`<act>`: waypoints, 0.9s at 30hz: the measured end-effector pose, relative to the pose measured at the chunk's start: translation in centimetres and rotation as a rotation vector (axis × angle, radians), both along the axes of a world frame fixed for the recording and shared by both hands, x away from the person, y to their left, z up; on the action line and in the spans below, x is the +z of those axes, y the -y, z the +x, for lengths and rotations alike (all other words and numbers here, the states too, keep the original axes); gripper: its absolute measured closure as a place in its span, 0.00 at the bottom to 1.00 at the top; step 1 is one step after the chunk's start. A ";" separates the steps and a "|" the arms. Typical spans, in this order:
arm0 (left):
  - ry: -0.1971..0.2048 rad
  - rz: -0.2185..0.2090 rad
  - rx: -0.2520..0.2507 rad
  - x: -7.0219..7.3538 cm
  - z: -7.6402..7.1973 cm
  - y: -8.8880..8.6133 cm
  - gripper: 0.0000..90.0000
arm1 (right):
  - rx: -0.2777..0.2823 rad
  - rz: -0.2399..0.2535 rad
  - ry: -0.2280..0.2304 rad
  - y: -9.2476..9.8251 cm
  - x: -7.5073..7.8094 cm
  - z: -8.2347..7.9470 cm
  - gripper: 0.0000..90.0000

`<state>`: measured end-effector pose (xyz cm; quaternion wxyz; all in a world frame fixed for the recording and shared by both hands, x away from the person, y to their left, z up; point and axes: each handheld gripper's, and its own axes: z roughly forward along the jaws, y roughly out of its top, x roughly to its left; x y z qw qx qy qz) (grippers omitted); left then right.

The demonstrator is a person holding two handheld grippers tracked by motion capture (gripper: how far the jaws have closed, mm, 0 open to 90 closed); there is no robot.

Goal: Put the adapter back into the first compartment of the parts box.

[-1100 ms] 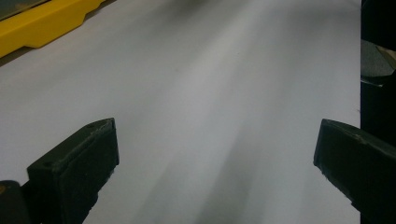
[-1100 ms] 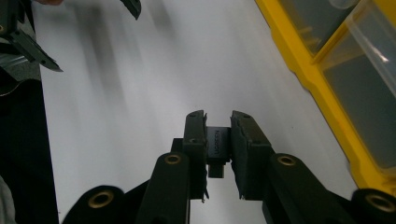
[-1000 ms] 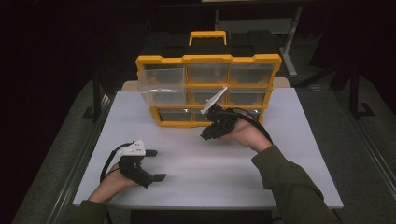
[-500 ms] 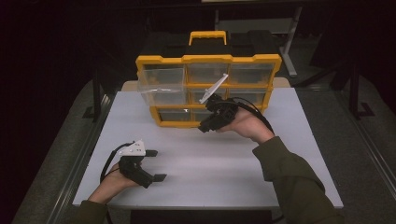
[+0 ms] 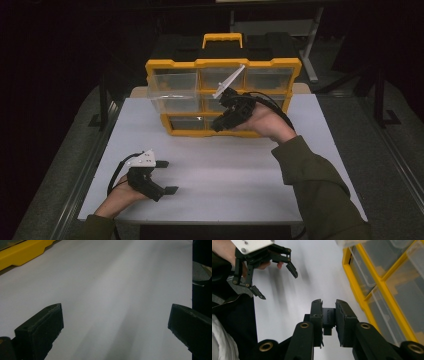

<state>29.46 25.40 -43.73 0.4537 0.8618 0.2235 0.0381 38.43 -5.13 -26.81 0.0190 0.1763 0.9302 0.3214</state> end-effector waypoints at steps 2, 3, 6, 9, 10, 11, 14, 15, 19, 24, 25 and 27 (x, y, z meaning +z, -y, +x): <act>0.000 0.001 0.000 0.0 0.0 0.0 0.00 | 0.003 -0.004 0.003 -0.1 0.4 0.0 0.84; 0.001 0.000 0.000 0.0 0.0 0.0 0.00 | 0.004 -0.004 0.004 -0.1 0.7 0.0 0.84; 0.001 -0.001 0.000 0.0 0.0 0.0 0.00 | 0.008 0.000 0.014 -0.1 1.6 0.2 0.84; 0.000 -0.001 -0.001 0.0 0.0 0.0 0.00 | 0.011 0.006 0.021 -0.1 2.3 0.3 0.84; 0.001 -0.001 -0.001 0.0 0.0 0.0 0.00 | 0.014 0.008 0.027 0.0 2.6 0.3 0.84; -0.001 -0.001 -0.001 0.0 0.0 0.0 0.00 | 0.016 0.010 0.030 -0.1 2.9 0.4 0.84; -0.001 0.000 0.000 0.0 0.0 0.0 0.00 | 0.023 0.011 0.038 -0.1 3.7 0.5 0.84; 0.000 0.001 -0.001 0.0 0.0 0.0 0.00 | 0.025 0.012 0.044 -0.1 4.1 0.6 0.84; 0.000 0.002 -0.002 0.0 0.0 0.1 0.00 | 0.025 0.019 0.057 -0.1 5.2 0.8 0.84; 0.001 0.002 -0.004 0.0 -0.1 0.0 0.00 | 0.019 0.025 0.062 -0.1 6.7 1.0 0.84; 0.001 0.002 -0.004 0.0 -0.1 0.1 0.00 | 0.020 0.029 0.066 -0.1 6.9 1.0 0.84; 0.000 0.003 -0.006 0.0 -0.1 0.1 0.00 | 0.018 0.033 0.071 -0.2 7.5 1.1 0.84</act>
